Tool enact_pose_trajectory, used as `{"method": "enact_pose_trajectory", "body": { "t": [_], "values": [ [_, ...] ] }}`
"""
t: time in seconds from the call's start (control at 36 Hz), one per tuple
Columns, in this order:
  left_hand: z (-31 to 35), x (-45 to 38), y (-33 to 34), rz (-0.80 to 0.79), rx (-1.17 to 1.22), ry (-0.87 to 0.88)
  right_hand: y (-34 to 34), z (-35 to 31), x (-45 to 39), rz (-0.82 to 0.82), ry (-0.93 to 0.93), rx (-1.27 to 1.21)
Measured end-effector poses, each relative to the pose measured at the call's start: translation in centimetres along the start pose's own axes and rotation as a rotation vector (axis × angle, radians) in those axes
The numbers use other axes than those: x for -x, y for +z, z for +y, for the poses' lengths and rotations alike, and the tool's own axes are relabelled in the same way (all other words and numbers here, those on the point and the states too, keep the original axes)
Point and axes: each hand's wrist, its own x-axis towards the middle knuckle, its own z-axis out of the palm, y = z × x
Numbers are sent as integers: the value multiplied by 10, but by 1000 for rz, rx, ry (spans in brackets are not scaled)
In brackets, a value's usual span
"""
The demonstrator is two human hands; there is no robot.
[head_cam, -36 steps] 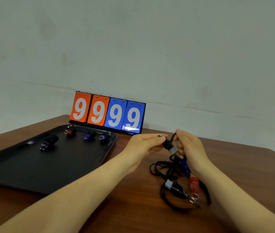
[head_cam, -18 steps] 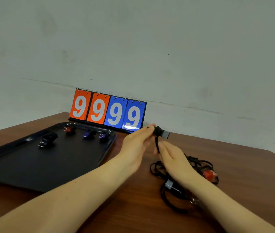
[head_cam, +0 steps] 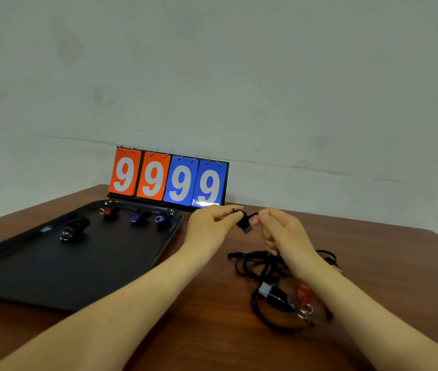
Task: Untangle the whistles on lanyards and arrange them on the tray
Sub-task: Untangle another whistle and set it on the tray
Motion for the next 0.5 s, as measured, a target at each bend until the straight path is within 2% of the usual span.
{"method": "enact_pose_trajectory", "body": {
  "t": [0.11,0.28,0.42,0.5],
  "values": [
    [4,3,2,-81,168,-58,-10,3,-6,63,53,-80],
    [9,12,5,-259,626,-225,-13,8,-9,28,91,-119],
    [9,12,4,-241,827,-259,-5,13,-8,-42,166,-203],
    [7,8,2,-196,882,-286,1,14,-5,-63,159,-88]
  ]
}}
